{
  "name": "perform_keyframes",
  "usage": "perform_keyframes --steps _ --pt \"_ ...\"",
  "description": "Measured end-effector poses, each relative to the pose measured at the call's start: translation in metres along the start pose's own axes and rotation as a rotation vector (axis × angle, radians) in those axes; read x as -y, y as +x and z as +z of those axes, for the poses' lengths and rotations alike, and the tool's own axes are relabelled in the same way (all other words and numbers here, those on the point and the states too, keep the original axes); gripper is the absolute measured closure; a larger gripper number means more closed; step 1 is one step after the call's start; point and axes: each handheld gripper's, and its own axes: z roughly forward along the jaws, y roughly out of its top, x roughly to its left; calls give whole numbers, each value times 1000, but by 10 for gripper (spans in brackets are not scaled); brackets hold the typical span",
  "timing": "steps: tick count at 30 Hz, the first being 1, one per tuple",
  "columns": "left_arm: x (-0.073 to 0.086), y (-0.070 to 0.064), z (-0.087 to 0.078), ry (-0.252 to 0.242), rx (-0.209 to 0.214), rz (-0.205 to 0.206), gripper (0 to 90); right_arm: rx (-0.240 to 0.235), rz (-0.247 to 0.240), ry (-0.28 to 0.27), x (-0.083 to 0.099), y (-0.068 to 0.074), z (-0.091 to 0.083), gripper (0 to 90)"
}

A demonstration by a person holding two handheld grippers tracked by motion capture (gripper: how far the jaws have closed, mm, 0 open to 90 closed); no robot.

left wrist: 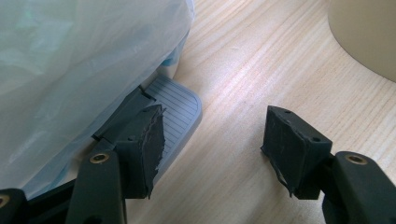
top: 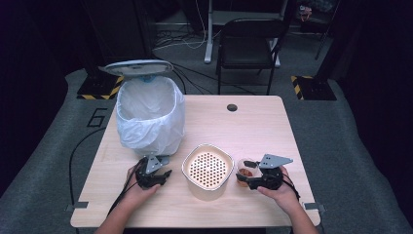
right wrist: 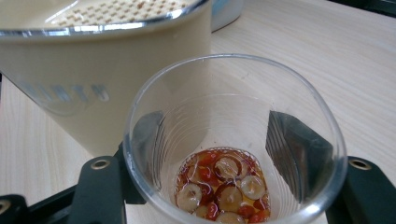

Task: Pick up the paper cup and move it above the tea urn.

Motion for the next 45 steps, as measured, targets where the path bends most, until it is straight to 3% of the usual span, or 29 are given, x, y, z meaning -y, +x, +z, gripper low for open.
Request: perform_keyframes --steps 11,28,36,45 --pt "0 0 0 -1 -3 -2 383 -6 -52 30 -22 -8 -3 373" --pt "0 0 0 -2 -3 -3 384 58 -146 34 -65 -31 -15 375" --pt "0 0 0 -2 -3 -3 383 37 -172 34 -86 -37 -8 375" --pt "0 0 0 0 -3 -4 384 23 -251 23 -107 -33 11 375"
